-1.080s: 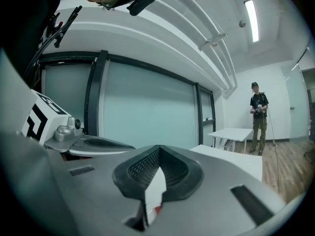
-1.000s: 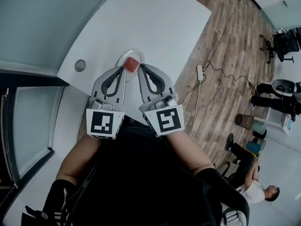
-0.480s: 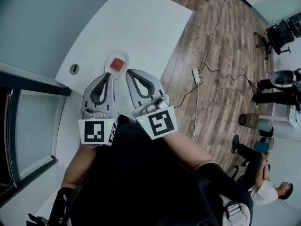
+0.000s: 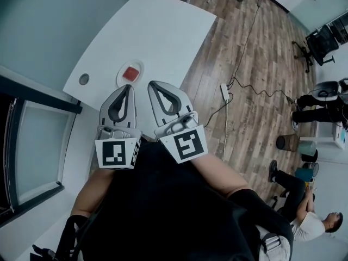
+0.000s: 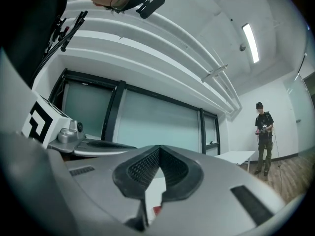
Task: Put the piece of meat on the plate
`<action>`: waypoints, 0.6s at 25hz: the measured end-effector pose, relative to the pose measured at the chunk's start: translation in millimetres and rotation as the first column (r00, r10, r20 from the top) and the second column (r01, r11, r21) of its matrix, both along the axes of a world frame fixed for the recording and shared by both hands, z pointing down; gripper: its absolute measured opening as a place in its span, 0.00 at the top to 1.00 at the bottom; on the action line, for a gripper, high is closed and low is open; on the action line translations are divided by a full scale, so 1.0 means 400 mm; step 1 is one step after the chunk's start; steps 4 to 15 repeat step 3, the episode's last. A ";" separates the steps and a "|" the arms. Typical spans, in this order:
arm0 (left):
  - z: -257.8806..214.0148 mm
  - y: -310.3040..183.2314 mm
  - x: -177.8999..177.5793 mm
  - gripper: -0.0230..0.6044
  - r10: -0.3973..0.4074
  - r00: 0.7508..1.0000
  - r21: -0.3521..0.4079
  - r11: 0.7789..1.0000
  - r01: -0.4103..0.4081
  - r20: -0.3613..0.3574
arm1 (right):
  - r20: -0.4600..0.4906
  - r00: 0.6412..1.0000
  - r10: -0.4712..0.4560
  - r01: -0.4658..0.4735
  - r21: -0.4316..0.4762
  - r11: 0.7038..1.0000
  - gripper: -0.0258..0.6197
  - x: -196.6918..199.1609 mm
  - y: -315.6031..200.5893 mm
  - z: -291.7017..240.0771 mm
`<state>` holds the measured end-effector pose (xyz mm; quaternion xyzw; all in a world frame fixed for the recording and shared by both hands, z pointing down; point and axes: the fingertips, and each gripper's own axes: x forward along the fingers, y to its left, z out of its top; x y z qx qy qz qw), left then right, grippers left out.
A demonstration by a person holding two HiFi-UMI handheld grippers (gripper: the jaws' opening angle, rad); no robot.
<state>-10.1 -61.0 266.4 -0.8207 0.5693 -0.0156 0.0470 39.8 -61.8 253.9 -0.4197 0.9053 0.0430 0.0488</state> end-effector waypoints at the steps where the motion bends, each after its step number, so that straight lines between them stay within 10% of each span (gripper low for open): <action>1: -0.002 0.002 0.011 0.96 0.004 1.000 0.003 1.000 -0.004 0.002 | -0.002 1.000 0.000 0.000 0.005 1.000 0.96 0.007 0.005 -0.002; 15: -0.006 0.008 0.034 0.96 0.012 1.000 0.008 1.000 -0.012 0.005 | -0.005 1.000 0.000 0.000 0.013 1.000 0.96 0.022 0.015 -0.007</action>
